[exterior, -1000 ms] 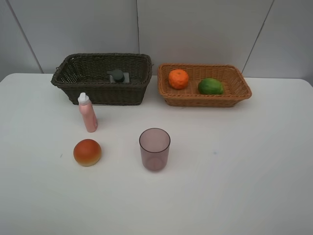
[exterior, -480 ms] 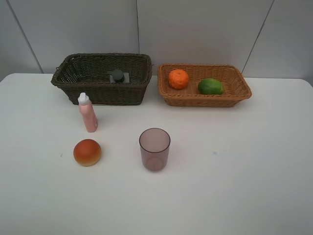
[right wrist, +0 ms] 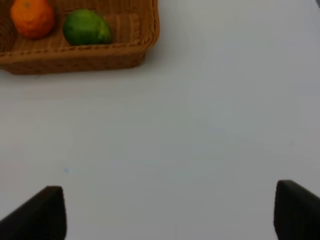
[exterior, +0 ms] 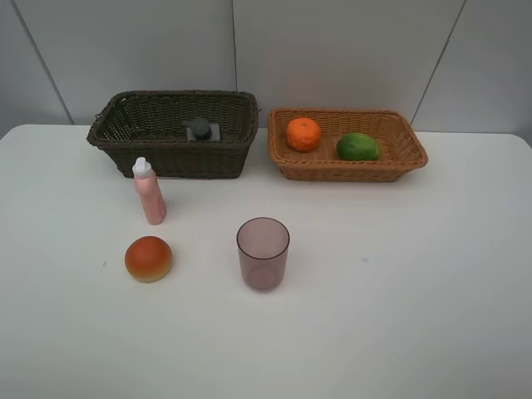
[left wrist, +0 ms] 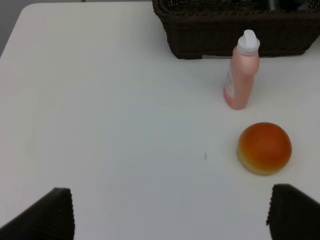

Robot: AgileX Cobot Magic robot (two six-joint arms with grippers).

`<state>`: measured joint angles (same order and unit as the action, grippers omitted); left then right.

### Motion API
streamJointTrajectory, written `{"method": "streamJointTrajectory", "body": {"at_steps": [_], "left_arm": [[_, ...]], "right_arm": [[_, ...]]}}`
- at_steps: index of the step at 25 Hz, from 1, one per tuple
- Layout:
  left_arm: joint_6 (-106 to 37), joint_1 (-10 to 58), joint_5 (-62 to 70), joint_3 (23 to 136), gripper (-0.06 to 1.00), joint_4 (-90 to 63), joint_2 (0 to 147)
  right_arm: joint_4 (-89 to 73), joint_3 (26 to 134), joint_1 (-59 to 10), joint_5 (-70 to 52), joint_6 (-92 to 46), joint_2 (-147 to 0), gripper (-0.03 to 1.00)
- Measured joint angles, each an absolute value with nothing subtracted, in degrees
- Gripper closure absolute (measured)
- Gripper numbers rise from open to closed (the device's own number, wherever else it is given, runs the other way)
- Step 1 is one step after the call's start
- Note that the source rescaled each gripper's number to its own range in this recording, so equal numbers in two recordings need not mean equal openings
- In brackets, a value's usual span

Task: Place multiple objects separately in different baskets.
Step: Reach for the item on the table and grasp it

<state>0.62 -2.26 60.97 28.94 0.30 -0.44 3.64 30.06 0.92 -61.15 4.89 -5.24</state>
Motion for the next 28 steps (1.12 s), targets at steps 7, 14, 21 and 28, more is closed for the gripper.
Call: {"method": "streamJointTrajectory", "body": {"at_steps": [7, 14, 21, 28], "left_arm": [[0.6, -2.3, 61.0, 28.9, -0.06, 0.3, -0.4], [0.6, -2.3, 61.0, 28.9, -0.06, 0.3, -0.4], [0.6, -2.3, 61.0, 28.9, -0.06, 0.3, -0.4], [0.6, -2.3, 61.0, 28.9, -0.06, 0.3, -0.4]], "right_arm": [[3.6, 30.1, 0.9, -60.8, 4.9, 0.2, 0.13], [3.5, 30.1, 0.9, -60.8, 4.9, 0.2, 0.13], [3.5, 30.1, 0.9, -60.8, 4.9, 0.2, 0.13], [3.5, 30.1, 0.9, -60.8, 5.0, 0.2, 0.13]]}}
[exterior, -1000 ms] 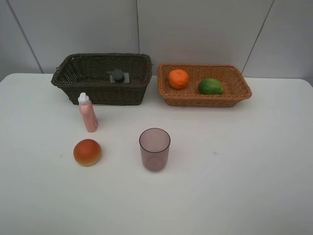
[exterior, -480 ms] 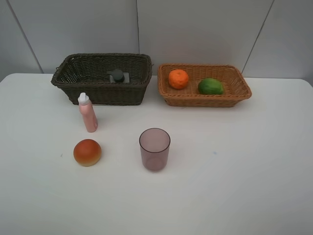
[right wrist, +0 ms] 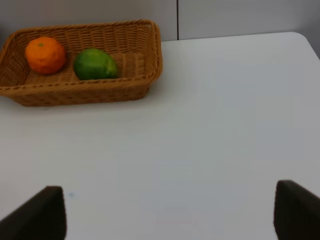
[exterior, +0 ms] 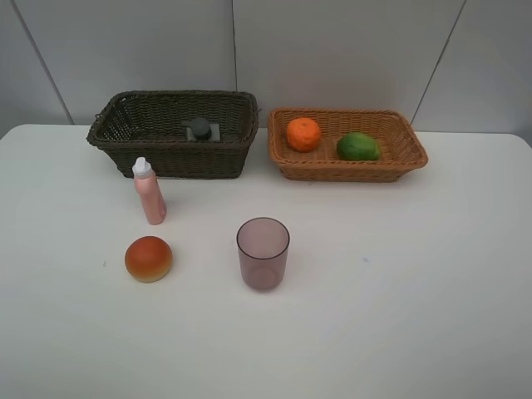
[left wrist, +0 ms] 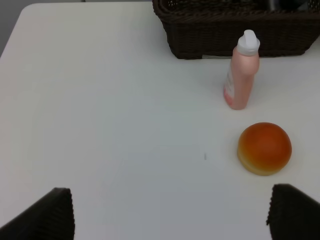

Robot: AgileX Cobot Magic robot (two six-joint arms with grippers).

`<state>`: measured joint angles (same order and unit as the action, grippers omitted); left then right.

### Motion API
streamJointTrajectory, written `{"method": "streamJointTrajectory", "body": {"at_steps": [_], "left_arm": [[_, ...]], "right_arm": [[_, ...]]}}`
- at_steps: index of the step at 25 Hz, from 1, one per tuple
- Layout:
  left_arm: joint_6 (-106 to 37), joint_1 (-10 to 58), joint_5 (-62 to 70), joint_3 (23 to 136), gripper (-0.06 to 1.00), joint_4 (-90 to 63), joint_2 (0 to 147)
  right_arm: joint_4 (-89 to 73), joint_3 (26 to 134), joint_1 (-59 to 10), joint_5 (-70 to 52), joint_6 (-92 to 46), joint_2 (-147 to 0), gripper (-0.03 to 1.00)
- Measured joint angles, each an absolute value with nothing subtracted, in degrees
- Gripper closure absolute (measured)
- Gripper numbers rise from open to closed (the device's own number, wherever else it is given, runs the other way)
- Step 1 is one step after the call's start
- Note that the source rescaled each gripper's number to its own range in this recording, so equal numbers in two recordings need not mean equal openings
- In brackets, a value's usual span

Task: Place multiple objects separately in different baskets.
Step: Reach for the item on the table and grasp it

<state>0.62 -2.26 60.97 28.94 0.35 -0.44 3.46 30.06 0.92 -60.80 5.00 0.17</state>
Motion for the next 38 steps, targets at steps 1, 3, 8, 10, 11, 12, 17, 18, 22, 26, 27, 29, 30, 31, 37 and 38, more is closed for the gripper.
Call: {"method": "streamJointTrajectory", "body": {"at_steps": [1, 3, 8, 10, 11, 12, 17, 18, 22, 26, 27, 29, 30, 31, 37, 38], "left_arm": [[0.6, -2.3, 61.0, 28.9, -0.06, 0.3, -0.4], [0.6, -2.3, 61.0, 28.9, -0.06, 0.3, -0.4], [0.6, -2.3, 61.0, 28.9, -0.06, 0.3, -0.4], [0.6, -2.3, 61.0, 28.9, -0.06, 0.3, -0.4], [0.6, -2.3, 61.0, 28.9, -0.06, 0.3, -0.4], [0.6, -2.3, 61.0, 28.9, -0.06, 0.3, -0.4], [0.6, -2.3, 61.0, 28.9, -0.06, 0.3, -0.4], [0.6, -2.3, 61.0, 28.9, -0.06, 0.3, -0.4], [0.6, -2.3, 61.0, 28.9, -0.06, 0.3, -0.4], [0.6, -2.3, 61.0, 28.9, -0.06, 0.3, -0.4], [0.6, -2.3, 61.0, 28.9, -0.06, 0.3, -0.4], [0.6, -2.3, 61.0, 28.9, -0.06, 0.3, -0.4], [0.6, -2.3, 61.0, 28.9, -0.06, 0.3, -0.4], [0.6, -2.3, 61.0, 28.9, -0.06, 0.3, -0.4], [0.6, -2.3, 61.0, 28.9, -0.06, 0.3, -0.4], [0.6, -2.3, 61.0, 28.9, -0.06, 0.3, -0.4]], "right_arm": [[3.5, 30.1, 0.9, -60.8, 5.1, 0.2, 0.13], [3.6, 30.1, 0.9, -60.8, 5.4, 0.2, 0.13], [3.6, 30.1, 0.9, -60.8, 5.4, 0.2, 0.13], [3.6, 30.1, 0.9, -60.8, 5.5, 0.2, 0.13], [3.7, 30.1, 0.9, -60.8, 5.5, 0.2, 0.13], [3.7, 30.1, 0.9, -60.8, 5.5, 0.2, 0.13], [3.7, 30.1, 0.9, -60.8, 5.5, 0.2, 0.13], [3.7, 30.1, 0.9, -60.8, 5.5, 0.2, 0.13], [3.7, 30.1, 0.9, -60.8, 5.5, 0.2, 0.13], [3.7, 30.1, 0.9, -60.8, 5.5, 0.2, 0.13], [3.7, 30.1, 0.9, -60.8, 5.5, 0.2, 0.13], [3.7, 30.1, 0.9, -60.8, 5.5, 0.2, 0.13], [3.7, 30.1, 0.9, -60.8, 5.5, 0.2, 0.13], [3.7, 30.1, 0.9, -60.8, 5.5, 0.2, 0.13], [3.7, 30.1, 0.9, -60.8, 5.5, 0.2, 0.13], [3.7, 30.1, 0.9, -60.8, 5.5, 0.2, 0.13]]}}
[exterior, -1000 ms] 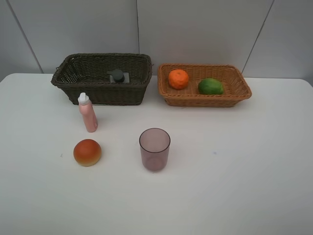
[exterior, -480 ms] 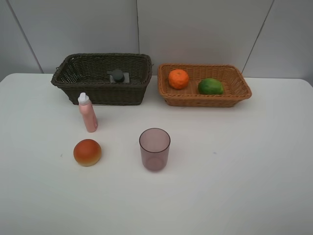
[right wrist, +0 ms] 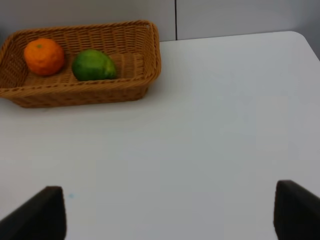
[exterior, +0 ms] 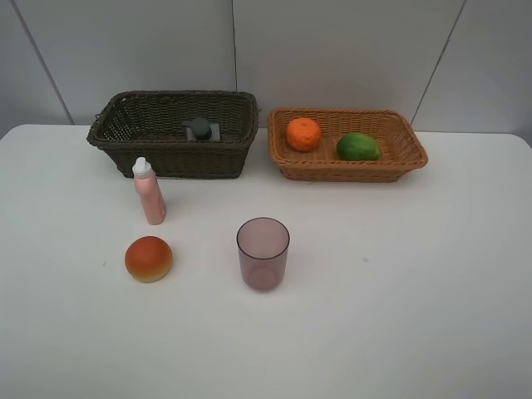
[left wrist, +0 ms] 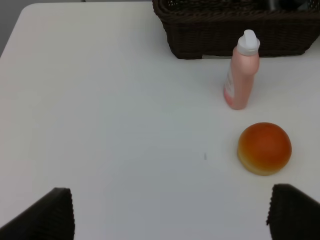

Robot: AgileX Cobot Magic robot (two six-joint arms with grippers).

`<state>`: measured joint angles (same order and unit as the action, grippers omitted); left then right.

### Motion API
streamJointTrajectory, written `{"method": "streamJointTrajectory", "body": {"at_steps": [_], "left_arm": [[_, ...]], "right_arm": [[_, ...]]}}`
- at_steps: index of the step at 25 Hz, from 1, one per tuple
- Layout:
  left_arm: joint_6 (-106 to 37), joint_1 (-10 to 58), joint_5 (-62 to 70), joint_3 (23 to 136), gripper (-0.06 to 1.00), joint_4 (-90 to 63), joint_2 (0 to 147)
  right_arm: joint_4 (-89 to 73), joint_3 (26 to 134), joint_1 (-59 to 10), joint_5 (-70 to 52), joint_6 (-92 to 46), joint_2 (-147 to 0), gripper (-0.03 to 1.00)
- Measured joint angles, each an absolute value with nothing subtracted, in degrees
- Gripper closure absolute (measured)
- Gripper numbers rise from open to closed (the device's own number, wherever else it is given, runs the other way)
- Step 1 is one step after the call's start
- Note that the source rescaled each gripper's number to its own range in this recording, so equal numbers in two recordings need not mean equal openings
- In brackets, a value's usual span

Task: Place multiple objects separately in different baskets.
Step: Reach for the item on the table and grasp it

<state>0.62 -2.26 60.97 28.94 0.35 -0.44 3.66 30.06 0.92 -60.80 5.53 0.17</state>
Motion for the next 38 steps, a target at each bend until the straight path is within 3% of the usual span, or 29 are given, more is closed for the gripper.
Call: {"method": "streamJointTrajectory", "body": {"at_steps": [38], "left_arm": [[0.6, -2.3, 60.5, 31.8, -0.06, 0.3, 2.9]], "right_arm": [[3.7, 30.1, 0.9, -60.8, 5.5, 0.2, 0.13]]}}
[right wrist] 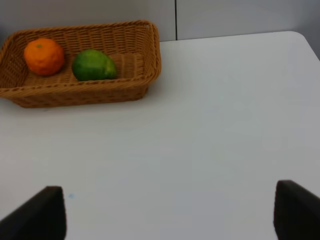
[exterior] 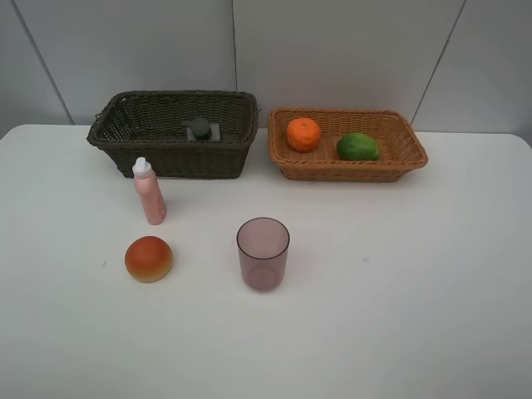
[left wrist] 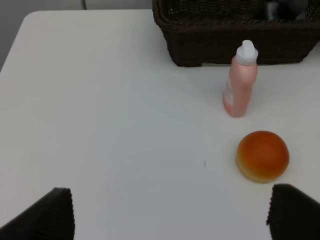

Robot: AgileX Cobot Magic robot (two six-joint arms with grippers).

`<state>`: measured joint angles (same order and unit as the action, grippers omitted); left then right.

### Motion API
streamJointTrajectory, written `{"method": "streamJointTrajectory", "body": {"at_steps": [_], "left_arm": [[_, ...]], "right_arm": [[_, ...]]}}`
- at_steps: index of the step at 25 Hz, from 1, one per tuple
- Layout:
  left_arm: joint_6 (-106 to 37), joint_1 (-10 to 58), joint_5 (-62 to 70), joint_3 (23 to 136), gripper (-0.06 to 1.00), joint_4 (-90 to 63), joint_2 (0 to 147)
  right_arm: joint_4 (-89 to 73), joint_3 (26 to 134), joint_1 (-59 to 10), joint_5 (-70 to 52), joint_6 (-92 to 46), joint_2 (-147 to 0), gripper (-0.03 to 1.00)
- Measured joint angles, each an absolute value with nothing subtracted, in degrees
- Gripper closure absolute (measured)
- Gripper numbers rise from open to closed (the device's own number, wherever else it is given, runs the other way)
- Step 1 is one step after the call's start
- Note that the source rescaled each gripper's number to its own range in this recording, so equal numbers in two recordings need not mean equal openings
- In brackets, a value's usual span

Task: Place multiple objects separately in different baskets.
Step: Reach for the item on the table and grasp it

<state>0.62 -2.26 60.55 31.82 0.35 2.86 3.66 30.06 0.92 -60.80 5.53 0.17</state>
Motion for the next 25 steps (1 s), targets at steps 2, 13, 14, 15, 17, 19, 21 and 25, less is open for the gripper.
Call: {"method": "streamJointTrajectory", "body": {"at_steps": [2, 13, 14, 15, 17, 19, 21, 25], "left_arm": [[0.6, -2.3, 60.5, 34.9, -0.06, 0.3, 6.7], [0.4, -2.3, 61.6, 52.4, -0.06, 0.3, 33.9], [0.4, -2.3, 61.6, 53.1, -0.06, 0.3, 36.2], [0.4, -2.3, 61.6, 53.8, -0.06, 0.3, 38.4], [0.4, -2.3, 61.5, 54.4, -0.06, 0.5, 42.3], [0.4, -2.3, 61.1, 54.6, -0.06, 0.9, 46.2], [0.4, -2.0, 60.9, 54.6, -0.06, 1.3, 49.5], [0.4, 1.2, 60.0, 54.6, -0.06, 1.8, 55.2]], "right_arm": [[3.7, 30.1, 0.9, -60.8, 5.5, 0.2, 0.13], [3.7, 30.1, 0.9, -60.8, 5.5, 0.2, 0.13], [3.7, 30.1, 0.9, -60.8, 5.5, 0.2, 0.13], [3.7, 30.1, 0.9, -60.8, 5.5, 0.2, 0.13], [3.7, 30.1, 0.9, -60.8, 5.5, 0.2, 0.13], [3.7, 30.1, 0.9, -60.8, 5.5, 0.2, 0.13], [3.7, 30.1, 0.9, -60.8, 5.5, 0.2, 0.13], [3.7, 30.1, 0.9, -60.8, 5.5, 0.2, 0.13]]}}
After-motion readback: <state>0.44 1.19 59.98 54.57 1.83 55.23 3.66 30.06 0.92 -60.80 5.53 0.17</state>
